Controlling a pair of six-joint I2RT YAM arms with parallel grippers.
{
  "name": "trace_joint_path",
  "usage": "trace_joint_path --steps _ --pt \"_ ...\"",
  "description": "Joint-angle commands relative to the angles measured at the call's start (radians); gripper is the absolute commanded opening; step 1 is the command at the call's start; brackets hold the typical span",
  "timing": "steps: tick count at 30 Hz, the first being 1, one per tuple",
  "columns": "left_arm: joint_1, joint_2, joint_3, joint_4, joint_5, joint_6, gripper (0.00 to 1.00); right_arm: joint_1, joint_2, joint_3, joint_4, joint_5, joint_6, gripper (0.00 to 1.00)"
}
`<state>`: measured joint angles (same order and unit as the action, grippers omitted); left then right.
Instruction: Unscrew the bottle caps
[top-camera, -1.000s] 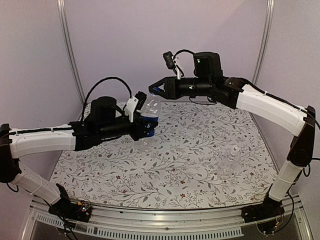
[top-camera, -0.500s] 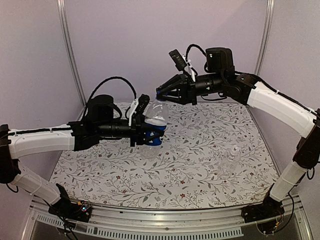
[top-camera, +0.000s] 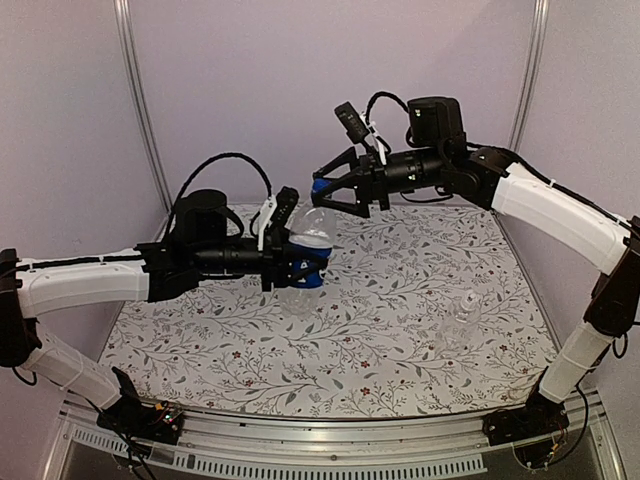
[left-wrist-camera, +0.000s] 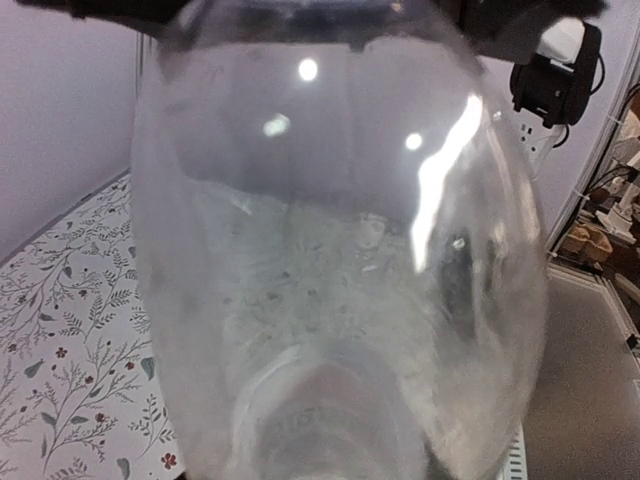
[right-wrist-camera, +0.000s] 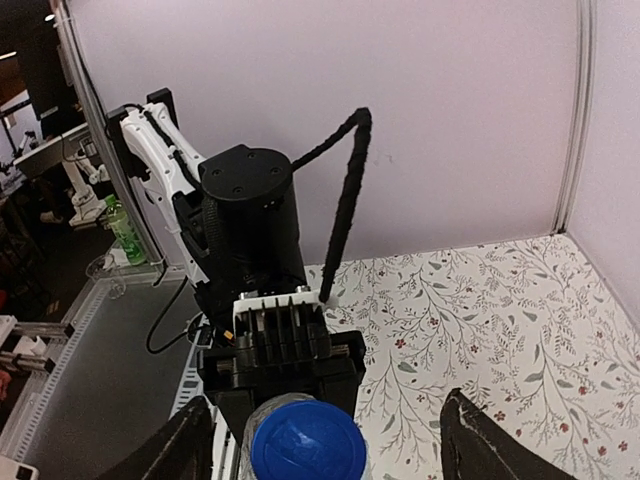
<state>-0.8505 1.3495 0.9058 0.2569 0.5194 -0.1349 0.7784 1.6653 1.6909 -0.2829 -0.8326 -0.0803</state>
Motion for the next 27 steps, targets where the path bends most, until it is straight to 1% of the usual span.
trace_joint_path --steps 1,3,5,9,11,14,22,25,27 --pt "0.006 -0.003 0.013 0.018 -0.049 -0.001 0.35 -0.001 0.003 0.001 0.017 0.051 0.051 0.89" --pt "0.007 -0.003 0.013 0.011 -0.075 -0.003 0.35 -0.001 -0.007 -0.008 0.031 0.079 0.07 0.94" --pt "0.005 -0.003 0.016 -0.001 -0.13 -0.008 0.35 -0.001 -0.025 -0.025 0.065 0.139 0.118 0.96" --pt "0.001 0.003 0.036 -0.044 -0.246 -0.022 0.35 0.001 -0.052 -0.058 0.138 0.334 0.298 0.96" --pt "-0.001 0.003 0.036 -0.046 -0.275 -0.024 0.35 0.006 -0.052 -0.058 0.146 0.426 0.36 0.96" --pt "-0.007 0.006 0.037 -0.052 -0.303 -0.023 0.35 0.022 -0.047 -0.052 0.165 0.508 0.417 0.96" --pt "-0.023 0.013 0.046 -0.078 -0.363 -0.005 0.35 0.062 0.028 0.037 0.135 0.567 0.448 0.96" --pt "-0.028 0.013 0.048 -0.086 -0.39 0.001 0.35 0.071 0.048 0.051 0.129 0.572 0.458 0.94" --pt "-0.03 0.014 0.051 -0.092 -0.41 0.002 0.35 0.076 0.054 0.053 0.129 0.575 0.461 0.9"
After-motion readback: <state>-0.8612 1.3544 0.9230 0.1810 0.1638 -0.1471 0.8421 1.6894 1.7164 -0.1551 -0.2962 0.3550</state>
